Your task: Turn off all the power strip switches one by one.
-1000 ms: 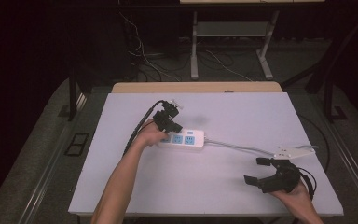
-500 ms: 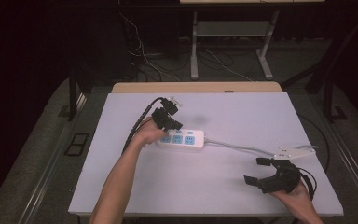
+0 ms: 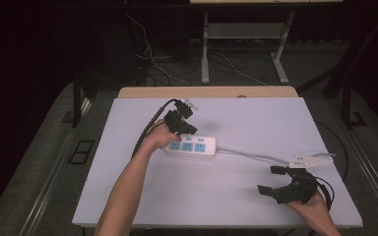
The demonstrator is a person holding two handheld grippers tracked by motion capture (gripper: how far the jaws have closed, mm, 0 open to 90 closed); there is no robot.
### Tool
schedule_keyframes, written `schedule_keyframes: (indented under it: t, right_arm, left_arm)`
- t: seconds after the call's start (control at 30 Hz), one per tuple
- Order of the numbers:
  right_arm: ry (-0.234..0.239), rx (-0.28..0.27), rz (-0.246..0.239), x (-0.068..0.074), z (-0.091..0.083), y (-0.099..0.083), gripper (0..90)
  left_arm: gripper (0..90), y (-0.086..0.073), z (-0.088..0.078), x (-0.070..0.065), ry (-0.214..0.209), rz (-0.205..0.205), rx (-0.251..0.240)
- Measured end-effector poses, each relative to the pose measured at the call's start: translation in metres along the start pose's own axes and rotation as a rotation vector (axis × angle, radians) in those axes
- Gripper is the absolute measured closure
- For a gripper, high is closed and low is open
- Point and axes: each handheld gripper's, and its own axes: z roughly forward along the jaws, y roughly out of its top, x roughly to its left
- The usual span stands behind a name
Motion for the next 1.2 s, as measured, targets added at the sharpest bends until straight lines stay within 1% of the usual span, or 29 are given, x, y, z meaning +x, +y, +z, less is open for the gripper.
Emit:
schedule_keyframes:
  t: [0.03, 0.13, 0.17, 0.2, 0.4, 0.53, 0.63, 0.8, 0.87, 0.93, 1.2]
  right_arm:
    - [0.001, 0.002, 0.000, 0.000, 0.000, 0.000, 3.8]
    - [0.003, 0.004, -0.006, 0.000, 0.001, 0.000, 3.8]
    - [0.004, 0.005, -0.006, 0.000, 0.001, 0.000, 3.8]
    - [0.004, 0.006, -0.007, 0.001, 0.001, 0.000, 3.8]
    - [0.004, 0.006, -0.007, 0.000, 0.001, 0.000, 3.8]
    - [0.005, 0.008, -0.008, 0.001, 0.001, 0.000, 3.8]
    - [0.004, 0.008, -0.009, 0.000, 0.001, 0.000, 3.8]
    - [0.005, 0.018, -0.014, 0.001, 0.002, 0.000, 3.8]
    - [0.005, 0.019, -0.015, 0.001, 0.002, 0.000, 3.8]
    - [0.006, 0.020, -0.015, 0.001, 0.002, 0.000, 3.8]
    - [0.007, 0.026, -0.015, 0.001, 0.003, 0.000, 3.8]
  left_arm:
    - [89.5, 0.001, 0.001, -0.001, 0.000, -0.003, -0.002]
    - [89.4, 0.004, 0.004, -0.003, -0.004, 0.010, 0.004]
    - [89.5, 0.004, 0.005, -0.004, -0.006, 0.006, 0.000]
    - [89.5, 0.005, 0.006, -0.004, -0.006, 0.013, 0.005]
    - [89.4, 0.008, 0.012, -0.008, -0.016, 0.018, 0.006]
    - [89.4, 0.008, 0.015, -0.008, -0.017, 0.023, 0.015]
    - [89.4, 0.008, 0.017, -0.008, -0.026, 0.024, 0.013]
    - [89.4, 0.008, 0.023, -0.007, -0.021, 0.022, 0.016]
    - [89.4, 0.008, 0.025, -0.007, -0.025, 0.019, 0.011]
    - [89.4, 0.008, 0.028, -0.007, -0.027, 0.027, 0.018]
    - [89.4, 0.004, 0.037, -0.007, -0.035, 0.024, 0.030]
